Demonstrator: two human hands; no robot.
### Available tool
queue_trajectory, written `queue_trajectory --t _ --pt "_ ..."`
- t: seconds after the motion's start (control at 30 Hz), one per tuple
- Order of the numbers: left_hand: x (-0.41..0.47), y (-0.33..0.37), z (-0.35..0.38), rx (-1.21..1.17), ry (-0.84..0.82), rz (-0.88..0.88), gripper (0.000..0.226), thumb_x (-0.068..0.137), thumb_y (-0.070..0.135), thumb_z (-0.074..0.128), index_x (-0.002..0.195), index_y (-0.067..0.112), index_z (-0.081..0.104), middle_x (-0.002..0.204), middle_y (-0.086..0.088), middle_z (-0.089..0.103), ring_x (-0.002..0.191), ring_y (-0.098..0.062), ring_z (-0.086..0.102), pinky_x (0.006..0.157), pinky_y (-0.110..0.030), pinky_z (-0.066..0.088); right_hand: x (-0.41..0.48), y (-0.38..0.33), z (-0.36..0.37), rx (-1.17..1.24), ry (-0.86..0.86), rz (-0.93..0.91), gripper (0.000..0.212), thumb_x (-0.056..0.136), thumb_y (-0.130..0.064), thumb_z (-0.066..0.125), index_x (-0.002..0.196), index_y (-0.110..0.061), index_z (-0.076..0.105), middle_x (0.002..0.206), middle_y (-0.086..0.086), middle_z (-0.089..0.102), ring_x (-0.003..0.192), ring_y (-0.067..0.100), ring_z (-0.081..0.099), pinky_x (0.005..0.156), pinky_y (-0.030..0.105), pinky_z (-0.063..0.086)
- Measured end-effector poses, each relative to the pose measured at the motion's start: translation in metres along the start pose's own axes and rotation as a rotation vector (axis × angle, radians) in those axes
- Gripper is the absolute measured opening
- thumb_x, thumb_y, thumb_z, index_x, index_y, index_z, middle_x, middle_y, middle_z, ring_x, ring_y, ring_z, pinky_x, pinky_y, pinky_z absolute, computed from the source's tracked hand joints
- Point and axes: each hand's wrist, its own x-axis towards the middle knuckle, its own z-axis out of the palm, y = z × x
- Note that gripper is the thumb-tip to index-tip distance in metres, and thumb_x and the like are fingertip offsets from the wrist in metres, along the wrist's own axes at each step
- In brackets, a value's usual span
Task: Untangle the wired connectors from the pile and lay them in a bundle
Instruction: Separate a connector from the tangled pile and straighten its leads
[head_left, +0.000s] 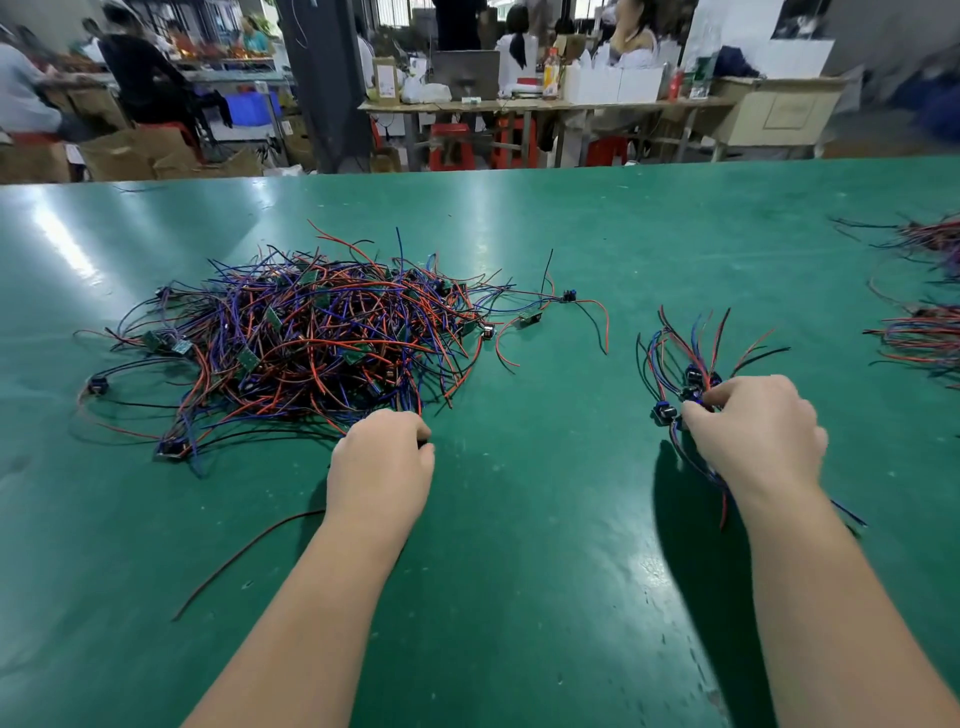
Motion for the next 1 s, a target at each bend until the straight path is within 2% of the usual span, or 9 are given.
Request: queue_trajectory --t 0.13,0.27,0.37,0.5,0.63,0.77,0.87,0.93,1.0 --pt "-0.004 0.004 -0.003 -0.138 0.04 -0.033 0.022 0.085 0.015 0.058 0.103 0.023 0.069 0.102 0.003 0.071 0.097 -0.023 0.063 0.085 -0.035 0.05 -0.009 -0.014 0.003 0.228 0.064 -0.167 0.024 0.084 -0.019 0.061 0.106 -0.017 0.07 0.119 0.011 0.054 0.111 0.029 0.05 0.094 0.04 0.036" --pt "-0.004 0.009 -0.001 -0.427 0.086 -0.017 0.014 0.083 0.013 0.065 0.092 0.022 0.069 0.085 0.01 0.071 0.071 0.0 0.062 0.074 -0.017 0.049 -0.028 -0.031 0.009 0.4 0.003 -0.386 0.018 0.082 -0.009 0.062 0.096 -0.013 0.073 0.095 0.002 0.058 0.076 0.019 0.054 0.079 0.02 0.034" --pt "-0.003 0.016 -0.002 -0.782 0.122 -0.009 0.016 0.083 0.009 0.071 0.084 0.024 0.067 0.078 0.012 0.069 0.061 0.006 0.058 0.065 -0.006 0.045 -0.043 -0.04 0.016 0.466 -0.108 -0.447 0.012 0.083 -0.01 0.064 0.087 -0.018 0.073 0.074 -0.01 0.058 0.06 0.007 0.053 0.065 0.018 0.033" --pt "-0.001 0.02 -0.005 -1.179 0.123 -0.059 0.022 0.081 -0.003 0.071 0.087 0.017 0.066 0.076 0.002 0.069 0.063 -0.003 0.063 0.064 -0.012 0.05 -0.057 -0.053 0.015 0.952 -0.6 -0.295 0.007 0.089 -0.018 0.064 0.086 -0.014 0.068 0.075 0.003 0.071 0.051 0.014 0.056 0.054 0.022 0.041" --pt "0.0 0.02 -0.005 -1.225 0.121 -0.068 0.022 0.08 -0.004 0.07 0.087 0.016 0.065 0.076 -0.001 0.068 0.063 -0.005 0.064 0.065 -0.014 0.051 -0.067 -0.056 0.012 1.283 -0.963 -0.27 0.028 0.079 -0.021 0.065 0.105 -0.01 0.064 0.075 0.01 0.069 0.051 0.016 0.055 0.05 0.019 0.041" --pt "0.0 0.018 -0.003 -1.208 0.112 -0.092 0.02 0.08 -0.004 0.07 0.086 0.015 0.065 0.077 -0.003 0.069 0.063 -0.005 0.065 0.065 -0.013 0.051 -0.071 -0.054 0.012 1.178 -1.062 -0.354 0.027 0.087 0.007 0.057 0.102 -0.012 0.068 0.077 0.009 0.068 0.061 0.019 0.062 0.056 0.019 0.046" --pt "0.001 0.018 -0.004 -1.219 0.114 -0.091 0.02 0.08 -0.005 0.07 0.085 0.014 0.065 0.075 -0.002 0.069 0.063 -0.005 0.066 0.064 -0.013 0.05 -0.078 -0.054 0.013 1.018 -1.112 -0.445 0.033 0.089 0.006 0.054 0.099 -0.021 0.07 0.089 0.007 0.069 0.068 0.016 0.066 0.06 0.019 0.048" --pt "0.002 0.018 -0.005 -1.234 0.123 -0.076 0.02 0.08 -0.005 0.07 0.084 0.013 0.065 0.073 0.0 0.069 0.062 -0.005 0.066 0.063 -0.013 0.05 -0.084 -0.058 0.02 0.834 -0.951 -0.505 0.032 0.088 -0.001 0.056 0.093 -0.028 0.071 0.096 0.003 0.064 0.064 0.013 0.065 0.059 0.019 0.046" --pt "0.002 0.018 -0.005 -1.26 0.132 -0.066 0.019 0.081 -0.004 0.07 0.083 0.013 0.065 0.069 0.004 0.069 0.063 -0.004 0.066 0.062 -0.012 0.049 -0.085 -0.062 0.028 0.662 -0.639 -0.544 0.032 0.084 -0.004 0.059 0.083 -0.034 0.069 0.101 0.001 0.053 0.054 0.013 0.055 0.059 0.016 0.041"
